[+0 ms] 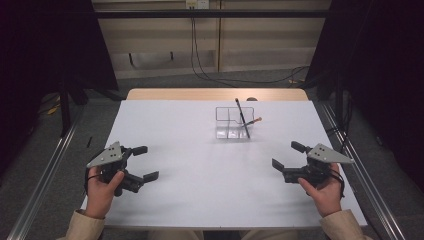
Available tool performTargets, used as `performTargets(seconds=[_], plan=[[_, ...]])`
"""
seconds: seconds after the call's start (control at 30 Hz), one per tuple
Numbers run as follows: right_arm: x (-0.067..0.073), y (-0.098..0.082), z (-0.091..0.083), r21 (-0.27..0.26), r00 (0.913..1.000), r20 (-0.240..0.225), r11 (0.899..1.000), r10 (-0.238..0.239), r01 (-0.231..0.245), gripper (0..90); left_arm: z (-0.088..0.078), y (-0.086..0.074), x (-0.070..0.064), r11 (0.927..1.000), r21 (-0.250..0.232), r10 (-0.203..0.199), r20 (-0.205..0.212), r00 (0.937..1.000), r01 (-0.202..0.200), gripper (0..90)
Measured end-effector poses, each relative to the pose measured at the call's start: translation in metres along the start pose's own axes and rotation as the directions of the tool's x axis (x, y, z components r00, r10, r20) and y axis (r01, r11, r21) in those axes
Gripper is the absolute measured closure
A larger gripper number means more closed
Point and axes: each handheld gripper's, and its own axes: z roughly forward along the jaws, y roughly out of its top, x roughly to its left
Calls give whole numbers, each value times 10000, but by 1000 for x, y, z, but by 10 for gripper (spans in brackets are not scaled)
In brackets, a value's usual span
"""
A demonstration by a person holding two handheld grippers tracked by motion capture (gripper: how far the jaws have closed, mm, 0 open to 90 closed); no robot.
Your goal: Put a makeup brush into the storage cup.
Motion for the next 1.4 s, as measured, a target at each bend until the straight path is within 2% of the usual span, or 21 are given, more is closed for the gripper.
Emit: performTargets(seconds=[1.4], plan=[[-5,-14,-31,99,9995,259,9998,166,-168,47,0,0,1,10000,-18,-64,-19,10000,64,0]])
